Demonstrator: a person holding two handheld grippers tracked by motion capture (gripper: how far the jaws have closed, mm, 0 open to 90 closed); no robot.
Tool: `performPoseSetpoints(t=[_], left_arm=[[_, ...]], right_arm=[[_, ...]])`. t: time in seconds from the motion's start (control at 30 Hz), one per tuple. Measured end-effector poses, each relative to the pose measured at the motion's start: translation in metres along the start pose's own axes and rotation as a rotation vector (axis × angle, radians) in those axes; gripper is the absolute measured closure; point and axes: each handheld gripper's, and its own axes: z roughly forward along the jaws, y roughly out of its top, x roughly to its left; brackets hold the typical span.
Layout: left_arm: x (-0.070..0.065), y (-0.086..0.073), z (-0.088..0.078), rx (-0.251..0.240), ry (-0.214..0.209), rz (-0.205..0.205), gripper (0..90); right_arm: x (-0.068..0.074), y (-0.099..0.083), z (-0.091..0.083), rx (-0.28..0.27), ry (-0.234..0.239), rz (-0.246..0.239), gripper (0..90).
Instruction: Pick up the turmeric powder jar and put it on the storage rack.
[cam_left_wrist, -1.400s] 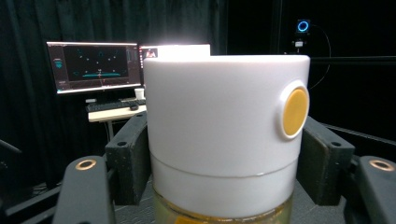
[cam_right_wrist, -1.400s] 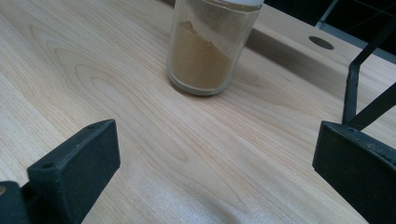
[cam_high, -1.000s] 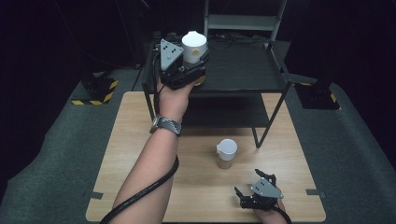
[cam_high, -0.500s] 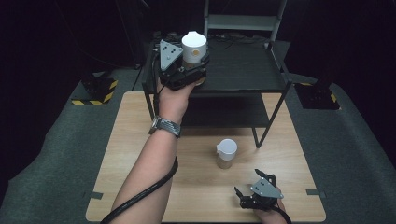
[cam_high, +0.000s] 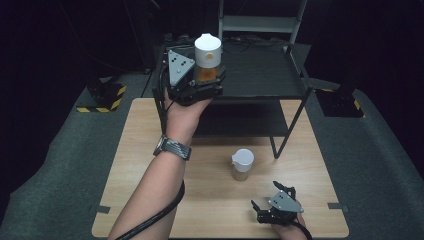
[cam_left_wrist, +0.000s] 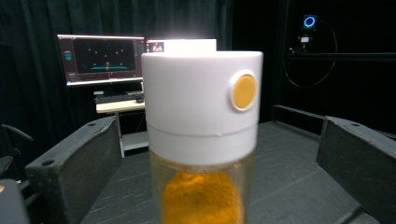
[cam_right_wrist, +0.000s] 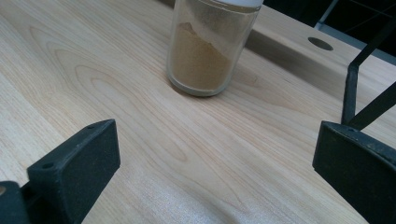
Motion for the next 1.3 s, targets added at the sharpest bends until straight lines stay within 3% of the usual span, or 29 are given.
performPoseSetpoints(t=[0.47,0.83,1.3], left_arm=[[-0.001,-0.011,-0.038,-0.010,-0.017,0.022,0.4],[-0.004,-0.027,-0.064,0.019,-0.039,0.021,0.4],[-0.016,-0.052,-0.089,0.062,-0.047,0.067,0.4]], right_arm=[[0.000,0.000,0.000,0.001,0.001,-0.001,0.0],[0.001,0.001,0.000,0.003,0.000,-0.009,0.0],[0.001,0.001,0.000,0.006,0.001,-0.015,0.0]])
